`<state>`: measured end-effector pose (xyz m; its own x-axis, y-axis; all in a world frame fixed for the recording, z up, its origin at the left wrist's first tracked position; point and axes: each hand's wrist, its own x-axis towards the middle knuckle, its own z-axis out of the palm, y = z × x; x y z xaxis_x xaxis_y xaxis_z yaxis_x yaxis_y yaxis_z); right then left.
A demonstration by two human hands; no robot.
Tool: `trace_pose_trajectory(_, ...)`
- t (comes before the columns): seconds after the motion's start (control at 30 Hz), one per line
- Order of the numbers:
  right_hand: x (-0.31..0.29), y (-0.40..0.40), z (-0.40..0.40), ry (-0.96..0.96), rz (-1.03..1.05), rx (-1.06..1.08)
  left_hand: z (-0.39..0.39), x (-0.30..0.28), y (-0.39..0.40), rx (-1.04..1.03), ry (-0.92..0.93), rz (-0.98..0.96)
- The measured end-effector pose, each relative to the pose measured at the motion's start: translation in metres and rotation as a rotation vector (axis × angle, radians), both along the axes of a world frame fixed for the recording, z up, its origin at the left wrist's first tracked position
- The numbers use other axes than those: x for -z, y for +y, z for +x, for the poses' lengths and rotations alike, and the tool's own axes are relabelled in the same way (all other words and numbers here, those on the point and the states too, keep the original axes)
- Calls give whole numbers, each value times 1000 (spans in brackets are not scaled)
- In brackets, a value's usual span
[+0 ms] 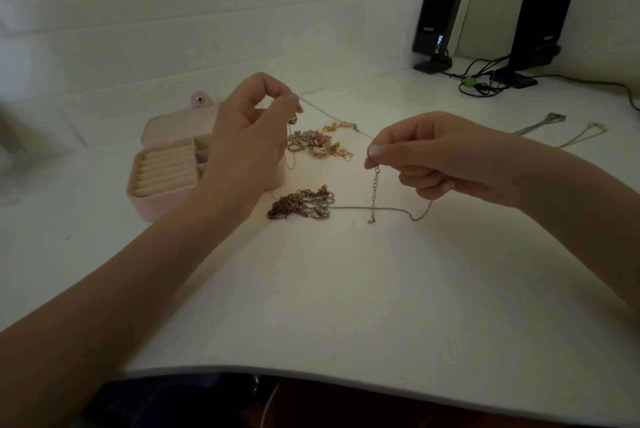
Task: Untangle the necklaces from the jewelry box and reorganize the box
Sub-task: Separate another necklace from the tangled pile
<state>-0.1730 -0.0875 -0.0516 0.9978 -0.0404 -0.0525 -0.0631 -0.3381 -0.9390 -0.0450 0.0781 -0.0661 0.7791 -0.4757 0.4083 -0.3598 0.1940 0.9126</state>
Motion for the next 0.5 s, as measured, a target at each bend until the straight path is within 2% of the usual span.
trace_pose_trajectory(0.2,-2,-10,0,61,-95,48,2,-3,2,-99,62,-95)
trace_pose_trajectory(0.33,-1,-10,1,15,-233,88,2,-4,3,-75,13,-40)
trace_pose_trajectory(0.4,-2,-9,1,-30,-248,67,1,-2,2,-37,-23,-11)
trace_pose_trajectory(0.5,-6,-5,-2,10,-275,-50,1,0,2,32,-35,-1)
